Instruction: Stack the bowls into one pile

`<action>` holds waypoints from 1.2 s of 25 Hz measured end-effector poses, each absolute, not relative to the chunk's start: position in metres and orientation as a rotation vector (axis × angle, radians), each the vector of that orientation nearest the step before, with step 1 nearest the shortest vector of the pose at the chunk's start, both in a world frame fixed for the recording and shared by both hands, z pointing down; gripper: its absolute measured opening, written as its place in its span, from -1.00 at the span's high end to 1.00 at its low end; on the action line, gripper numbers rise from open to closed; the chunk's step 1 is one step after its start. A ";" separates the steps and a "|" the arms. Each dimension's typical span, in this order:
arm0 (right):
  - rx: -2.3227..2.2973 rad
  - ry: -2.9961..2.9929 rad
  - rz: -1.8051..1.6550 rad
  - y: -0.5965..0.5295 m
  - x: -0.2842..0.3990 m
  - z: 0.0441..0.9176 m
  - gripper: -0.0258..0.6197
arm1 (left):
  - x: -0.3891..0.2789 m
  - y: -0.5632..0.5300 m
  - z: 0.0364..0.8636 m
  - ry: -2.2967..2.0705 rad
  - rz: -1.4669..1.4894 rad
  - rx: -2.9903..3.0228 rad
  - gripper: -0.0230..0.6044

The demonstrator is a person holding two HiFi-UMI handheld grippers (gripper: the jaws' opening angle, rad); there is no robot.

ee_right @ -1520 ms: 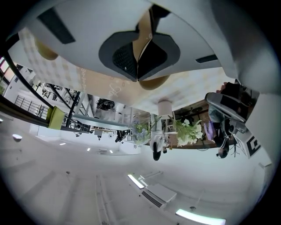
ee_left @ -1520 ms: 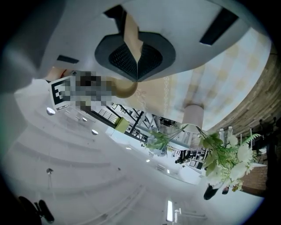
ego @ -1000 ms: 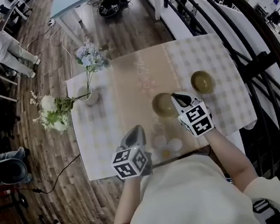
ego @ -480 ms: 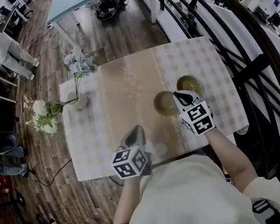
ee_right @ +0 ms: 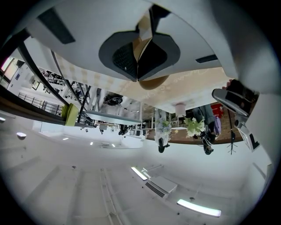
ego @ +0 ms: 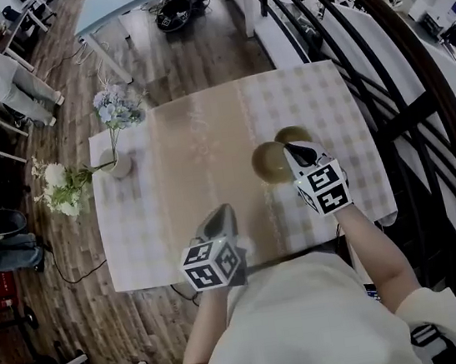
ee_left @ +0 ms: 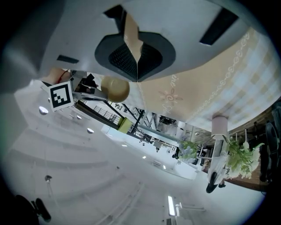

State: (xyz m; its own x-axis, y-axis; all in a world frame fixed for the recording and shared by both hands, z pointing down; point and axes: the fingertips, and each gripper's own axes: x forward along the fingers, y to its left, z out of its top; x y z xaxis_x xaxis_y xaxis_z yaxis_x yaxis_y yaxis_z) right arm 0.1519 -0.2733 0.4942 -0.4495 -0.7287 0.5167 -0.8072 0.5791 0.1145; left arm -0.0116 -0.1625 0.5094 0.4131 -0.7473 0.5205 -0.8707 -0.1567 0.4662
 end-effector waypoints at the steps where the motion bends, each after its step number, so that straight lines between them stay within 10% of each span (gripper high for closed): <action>1: 1.226 -2.291 0.199 -0.275 0.156 0.494 0.90 | -0.008 -0.163 0.509 -1.375 0.216 1.941 0.91; 30: 1.220 -2.267 0.279 -0.322 0.229 0.531 0.90 | 0.050 -0.170 0.529 -1.432 0.243 1.849 0.91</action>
